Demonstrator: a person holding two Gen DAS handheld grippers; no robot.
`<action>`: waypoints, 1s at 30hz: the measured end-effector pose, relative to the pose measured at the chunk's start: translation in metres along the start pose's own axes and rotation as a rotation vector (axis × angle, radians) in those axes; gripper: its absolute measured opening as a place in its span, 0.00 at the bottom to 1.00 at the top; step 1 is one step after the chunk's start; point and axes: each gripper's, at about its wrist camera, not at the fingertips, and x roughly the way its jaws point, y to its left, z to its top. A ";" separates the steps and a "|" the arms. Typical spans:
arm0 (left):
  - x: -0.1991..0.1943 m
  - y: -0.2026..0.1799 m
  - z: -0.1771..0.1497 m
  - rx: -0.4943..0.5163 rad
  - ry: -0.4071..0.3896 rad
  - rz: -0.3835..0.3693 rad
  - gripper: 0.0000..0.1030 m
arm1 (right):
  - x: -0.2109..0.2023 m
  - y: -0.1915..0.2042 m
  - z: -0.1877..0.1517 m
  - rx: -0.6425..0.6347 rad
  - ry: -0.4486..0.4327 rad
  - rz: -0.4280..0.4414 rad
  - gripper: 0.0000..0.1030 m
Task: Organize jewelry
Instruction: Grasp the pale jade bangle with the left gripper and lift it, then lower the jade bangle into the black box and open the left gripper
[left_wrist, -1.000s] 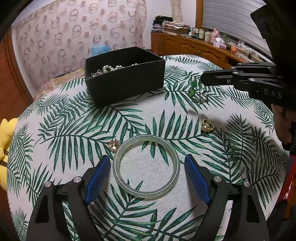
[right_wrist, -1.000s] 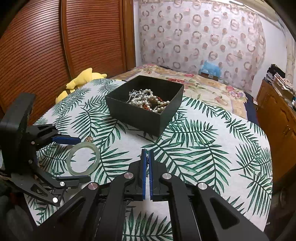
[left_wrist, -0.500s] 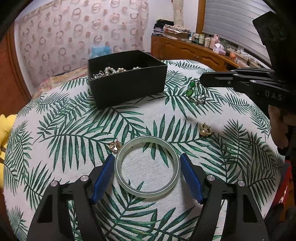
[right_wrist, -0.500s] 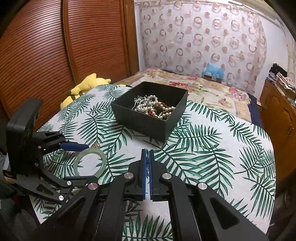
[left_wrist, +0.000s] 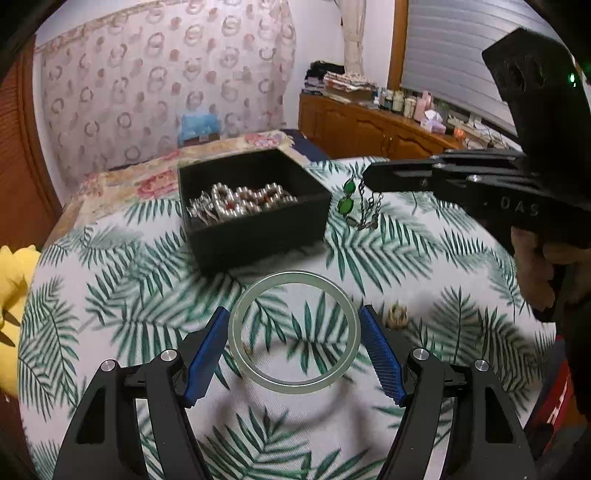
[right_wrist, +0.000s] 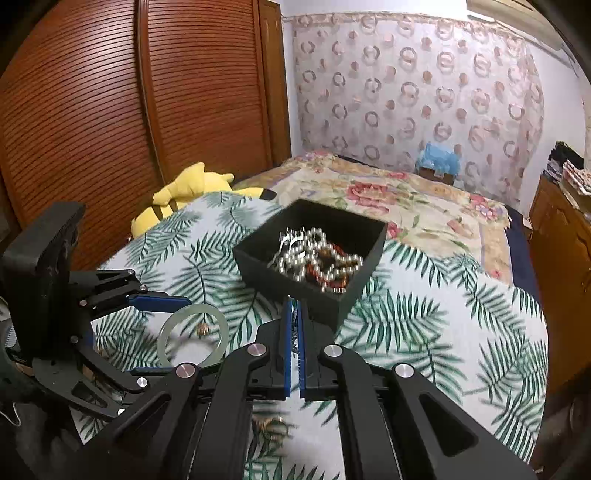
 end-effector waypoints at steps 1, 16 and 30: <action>-0.001 0.004 0.005 -0.006 -0.009 0.001 0.67 | 0.002 -0.002 0.004 -0.001 -0.004 0.001 0.03; 0.007 0.046 0.049 -0.042 -0.035 0.023 0.67 | 0.055 -0.029 0.041 0.035 0.026 0.045 0.04; 0.035 0.053 0.086 0.010 -0.020 0.049 0.67 | 0.065 -0.067 0.045 0.105 0.012 0.000 0.14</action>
